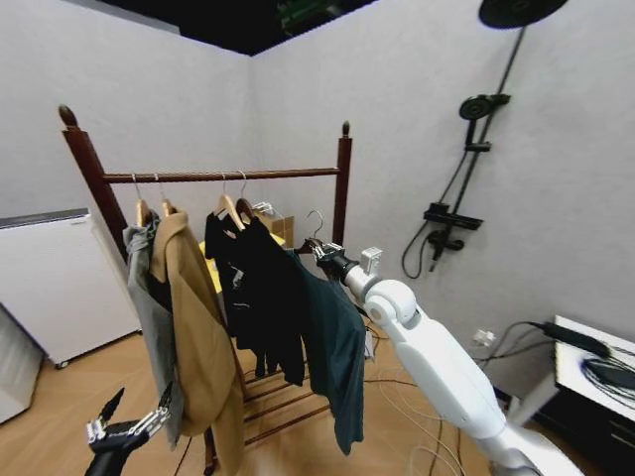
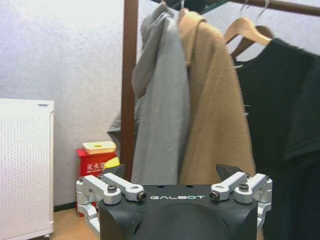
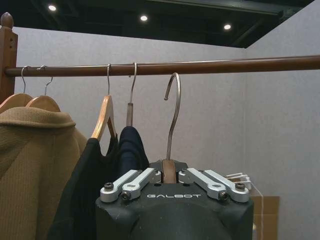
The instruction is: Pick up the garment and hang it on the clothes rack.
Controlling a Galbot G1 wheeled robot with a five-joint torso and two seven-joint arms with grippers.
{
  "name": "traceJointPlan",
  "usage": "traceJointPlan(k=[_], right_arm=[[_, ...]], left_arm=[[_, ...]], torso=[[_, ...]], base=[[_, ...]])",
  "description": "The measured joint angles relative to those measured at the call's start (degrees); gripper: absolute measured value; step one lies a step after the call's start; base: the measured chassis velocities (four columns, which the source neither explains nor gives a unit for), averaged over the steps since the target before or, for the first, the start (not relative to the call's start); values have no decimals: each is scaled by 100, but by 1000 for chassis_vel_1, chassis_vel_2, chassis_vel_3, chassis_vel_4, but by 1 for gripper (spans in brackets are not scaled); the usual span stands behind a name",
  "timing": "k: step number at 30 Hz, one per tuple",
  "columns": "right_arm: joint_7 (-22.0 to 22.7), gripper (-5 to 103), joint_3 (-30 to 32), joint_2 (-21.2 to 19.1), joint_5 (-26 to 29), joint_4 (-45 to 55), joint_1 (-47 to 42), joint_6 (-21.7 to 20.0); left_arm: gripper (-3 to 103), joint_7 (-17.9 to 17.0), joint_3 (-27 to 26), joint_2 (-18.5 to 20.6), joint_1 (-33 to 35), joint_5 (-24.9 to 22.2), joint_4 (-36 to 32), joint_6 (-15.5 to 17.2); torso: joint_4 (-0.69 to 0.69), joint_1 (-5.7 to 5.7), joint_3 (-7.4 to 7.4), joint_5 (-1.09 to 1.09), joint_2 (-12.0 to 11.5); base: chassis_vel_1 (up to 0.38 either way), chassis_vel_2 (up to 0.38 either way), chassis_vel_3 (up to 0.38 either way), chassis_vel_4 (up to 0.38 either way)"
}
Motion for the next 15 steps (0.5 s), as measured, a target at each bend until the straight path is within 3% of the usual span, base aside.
traceJointPlan(k=[5, 15], right_arm=[[20, 9, 26, 72, -44, 0, 64, -55], [146, 9, 22, 112, -118, -92, 623, -206]], left_arm=[[100, 1, 0, 0, -1, 0, 0, 0], [100, 1, 0, 0, 0, 0, 0, 0]], torso=[[-6, 3, 1, 1, -1], [-9, -10, -3, 0, 4]], base=[[-80, 172, 141, -77], [18, -12, -14, 3]])
